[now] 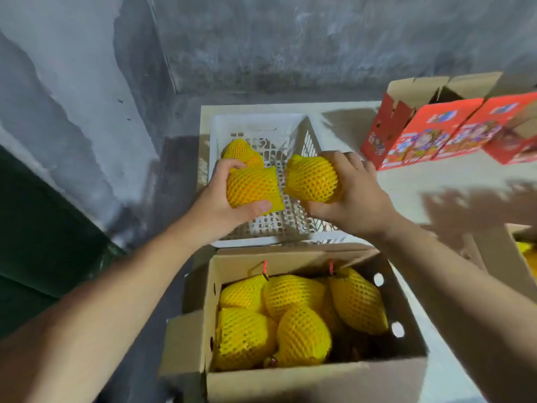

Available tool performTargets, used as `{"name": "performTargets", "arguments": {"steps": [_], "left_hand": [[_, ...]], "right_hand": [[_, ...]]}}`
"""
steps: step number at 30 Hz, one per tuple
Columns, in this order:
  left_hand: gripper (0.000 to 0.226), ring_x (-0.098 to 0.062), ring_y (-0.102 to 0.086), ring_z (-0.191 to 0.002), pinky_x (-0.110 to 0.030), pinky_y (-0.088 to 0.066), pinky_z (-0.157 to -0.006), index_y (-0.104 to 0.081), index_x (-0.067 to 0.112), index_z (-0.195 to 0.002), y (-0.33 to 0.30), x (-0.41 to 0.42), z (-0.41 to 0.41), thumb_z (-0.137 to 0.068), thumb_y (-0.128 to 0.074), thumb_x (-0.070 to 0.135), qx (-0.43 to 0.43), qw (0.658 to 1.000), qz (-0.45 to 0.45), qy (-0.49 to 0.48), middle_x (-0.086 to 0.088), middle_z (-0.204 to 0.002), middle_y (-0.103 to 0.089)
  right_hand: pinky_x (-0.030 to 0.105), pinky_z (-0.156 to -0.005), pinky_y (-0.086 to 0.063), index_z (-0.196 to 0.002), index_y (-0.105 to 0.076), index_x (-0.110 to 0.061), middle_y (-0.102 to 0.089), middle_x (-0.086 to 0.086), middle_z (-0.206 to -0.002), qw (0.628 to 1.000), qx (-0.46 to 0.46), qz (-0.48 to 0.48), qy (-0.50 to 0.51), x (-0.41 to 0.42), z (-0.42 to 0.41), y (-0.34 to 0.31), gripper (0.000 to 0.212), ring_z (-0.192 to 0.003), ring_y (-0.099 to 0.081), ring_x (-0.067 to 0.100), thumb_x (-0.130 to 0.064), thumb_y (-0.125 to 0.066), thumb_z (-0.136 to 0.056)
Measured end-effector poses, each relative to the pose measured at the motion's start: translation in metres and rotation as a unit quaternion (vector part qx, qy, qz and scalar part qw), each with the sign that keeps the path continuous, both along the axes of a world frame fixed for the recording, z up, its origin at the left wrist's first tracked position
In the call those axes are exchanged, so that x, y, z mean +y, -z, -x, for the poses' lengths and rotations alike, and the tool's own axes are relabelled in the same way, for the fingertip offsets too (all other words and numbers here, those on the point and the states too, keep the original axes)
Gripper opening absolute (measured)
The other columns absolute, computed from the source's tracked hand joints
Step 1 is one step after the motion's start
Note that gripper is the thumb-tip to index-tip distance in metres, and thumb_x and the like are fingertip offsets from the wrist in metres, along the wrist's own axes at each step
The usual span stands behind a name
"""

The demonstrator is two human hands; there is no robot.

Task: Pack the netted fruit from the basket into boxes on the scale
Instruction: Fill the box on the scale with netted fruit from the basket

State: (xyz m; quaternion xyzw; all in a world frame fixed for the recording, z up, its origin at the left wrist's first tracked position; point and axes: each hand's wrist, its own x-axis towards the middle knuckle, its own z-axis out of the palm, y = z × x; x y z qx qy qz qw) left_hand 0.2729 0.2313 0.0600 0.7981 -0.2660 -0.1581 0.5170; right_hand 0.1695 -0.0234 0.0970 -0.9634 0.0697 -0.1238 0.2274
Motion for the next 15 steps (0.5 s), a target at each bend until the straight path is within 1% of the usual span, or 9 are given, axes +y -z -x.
{"name": "performTargets", "arguments": {"steps": [2,4,6,8,10,11,12,13,15], "left_hand": [[0.077,0.008,-0.063,-0.1,-0.012,-0.054,-0.071,-0.027,0.048,-0.127,-0.014,0.01,0.038,-0.076,-0.081,0.07,0.001,0.998,0.045,-0.045,0.02,-0.124,-0.048],[0.073,0.016,-0.06,-0.092,-0.007,-0.05,-0.064,-0.024,0.049,-0.121,-0.024,0.022,0.078,-0.077,-0.077,0.071,0.021,0.991,0.079,-0.102,0.017,-0.123,-0.046],[0.076,0.012,-0.063,-0.09,-0.014,-0.052,-0.068,-0.023,0.048,-0.121,-0.027,0.036,0.117,-0.07,-0.072,0.078,0.052,0.983,0.095,-0.147,0.013,-0.123,-0.049],[0.084,-0.002,-0.066,-0.093,-0.027,-0.052,-0.072,-0.022,0.046,-0.123,-0.022,0.045,0.154,-0.068,-0.074,0.081,0.071,0.98,0.066,-0.172,0.008,-0.125,-0.052],[0.086,-0.015,-0.057,-0.116,-0.034,-0.05,-0.088,-0.016,0.049,-0.132,-0.013,0.043,0.183,-0.075,-0.076,0.073,0.045,0.987,-0.021,-0.15,0.002,-0.141,-0.044],[0.089,-0.017,-0.041,-0.131,-0.035,-0.043,-0.099,-0.01,0.051,-0.14,-0.01,0.04,0.195,-0.081,-0.075,0.067,0.005,0.989,-0.07,-0.128,0.003,-0.152,-0.034],[0.092,-0.009,-0.027,-0.137,-0.036,-0.035,-0.11,-0.005,0.05,-0.148,-0.009,0.038,0.205,-0.086,-0.072,0.062,-0.04,0.988,-0.096,-0.116,0.009,-0.158,-0.025],[0.093,-0.001,-0.021,-0.136,-0.04,-0.03,-0.116,-0.003,0.05,-0.152,-0.01,0.036,0.213,-0.089,-0.07,0.058,-0.062,0.987,-0.095,-0.116,0.012,-0.16,-0.022],[0.091,0.013,-0.026,-0.129,-0.033,-0.034,-0.118,-0.007,0.057,-0.153,-0.015,0.037,0.223,-0.089,-0.072,0.055,-0.032,0.993,-0.031,-0.105,0.022,-0.157,-0.029]], "right_hand": [[0.051,-0.096,-0.046,-0.137,-0.046,-0.032,-0.051,-0.003,-0.126,0.993,-0.084,-0.079,0.032,0.023,0.03,-0.006,0.085,-0.12,-0.048,0.031,-0.067,-0.068,-0.063],[0.052,-0.099,-0.048,-0.134,-0.05,-0.033,-0.057,-0.001,-0.124,0.972,-0.153,-0.177,0.036,0.048,0.061,-0.007,0.077,-0.118,-0.056,0.027,-0.057,-0.077,-0.067],[0.047,-0.1,-0.051,-0.132,-0.052,-0.034,-0.064,0.0,-0.123,0.939,-0.206,-0.275,0.028,0.067,0.092,-0.005,0.07,-0.116,-0.063,0.022,-0.046,-0.084,-0.071],[0.033,-0.093,-0.056,-0.13,-0.054,-0.033,-0.069,-0.006,-0.117,0.909,-0.232,-0.343,0.033,0.08,0.117,-0.001,0.066,-0.109,-0.068,0.013,-0.043,-0.087,-0.073],[0.026,-0.085,-0.056,-0.128,-0.056,-0.033,-0.072,-0.008,-0.113,0.889,-0.233,-0.391,0.053,0.089,0.136,-0.001,0.064,-0.104,-0.07,0.01,-0.042,-0.087,-0.074],[0.026,-0.084,-0.057,-0.128,-0.056,-0.035,-0.072,-0.009,-0.112,0.884,-0.225,-0.405,0.066,0.093,0.144,-0.002,0.063,-0.103,-0.07,0.009,-0.043,-0.087,-0.073],[0.029,-0.085,-0.058,-0.127,-0.057,-0.037,-0.073,-0.009,-0.112,0.878,-0.215,-0.42,0.078,0.097,0.151,-0.004,0.063,-0.104,-0.071,0.01,-0.045,-0.087,-0.072],[0.036,-0.088,-0.06,-0.126,-0.058,-0.039,-0.074,-0.009,-0.113,0.87,-0.203,-0.44,0.091,0.1,0.157,-0.007,0.063,-0.105,-0.071,0.012,-0.047,-0.087,-0.071],[0.052,-0.091,-0.061,-0.124,-0.061,-0.041,-0.074,-0.005,-0.114,0.834,-0.18,-0.511,0.105,0.107,0.17,-0.011,0.061,-0.108,-0.072,0.019,-0.048,-0.086,-0.069]]}}
